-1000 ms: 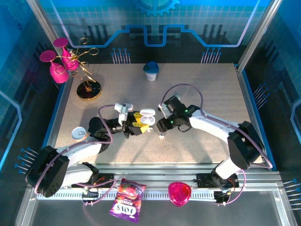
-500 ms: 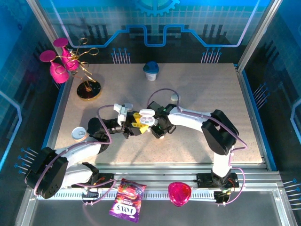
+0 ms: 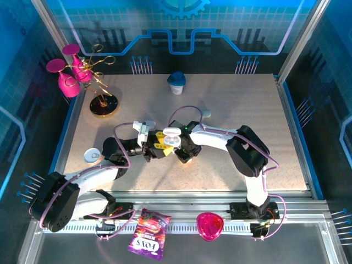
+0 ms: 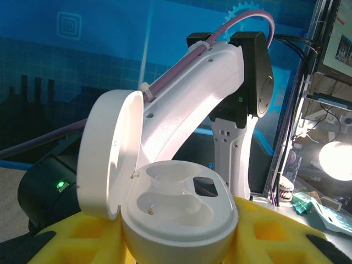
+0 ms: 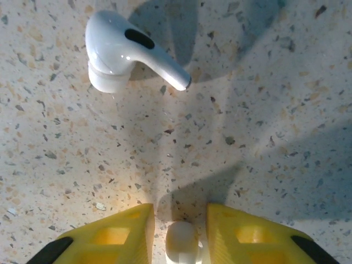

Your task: Insert the wireless bluetooth earbuds into the charging case

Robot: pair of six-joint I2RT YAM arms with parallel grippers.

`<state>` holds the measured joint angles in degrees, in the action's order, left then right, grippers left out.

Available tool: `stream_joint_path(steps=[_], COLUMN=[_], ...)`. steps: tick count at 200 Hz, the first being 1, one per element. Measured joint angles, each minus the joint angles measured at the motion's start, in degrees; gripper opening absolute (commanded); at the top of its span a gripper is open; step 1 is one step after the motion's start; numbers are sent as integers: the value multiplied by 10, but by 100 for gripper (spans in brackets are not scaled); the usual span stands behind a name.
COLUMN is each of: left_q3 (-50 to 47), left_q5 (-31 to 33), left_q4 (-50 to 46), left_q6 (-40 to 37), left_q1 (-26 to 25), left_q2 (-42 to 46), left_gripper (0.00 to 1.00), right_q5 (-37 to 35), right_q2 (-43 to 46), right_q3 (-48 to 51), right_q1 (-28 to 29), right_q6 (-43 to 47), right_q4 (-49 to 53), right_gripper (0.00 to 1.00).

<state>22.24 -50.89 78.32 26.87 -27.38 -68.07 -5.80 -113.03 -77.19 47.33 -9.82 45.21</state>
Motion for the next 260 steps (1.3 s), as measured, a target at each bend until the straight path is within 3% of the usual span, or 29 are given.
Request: stream_joint_path(steps=[45,100,145,190,260], left_q3=[0,0,0,0,0], left_q5=[0,0,0,0,1], left_q4=[0,0,0,0,0], left_q6=[0,0,0,0,-2], left_q1=[0,0,0,0,0], left_q2=[0,0,0,-4,-26], left_gripper=[28,28,28,28,28], right_q5=[-1,-1,37,145,416], right_q2=[-2,6,82,225,431], right_q3=[-1,5,63,165,322], right_q1=[2,2,-25,-120,-271], right_q6=[6,6,-1,-29,-163], right_q4=[5,4,-24,-99,-285], right_gripper=[18,17,17,17,17])
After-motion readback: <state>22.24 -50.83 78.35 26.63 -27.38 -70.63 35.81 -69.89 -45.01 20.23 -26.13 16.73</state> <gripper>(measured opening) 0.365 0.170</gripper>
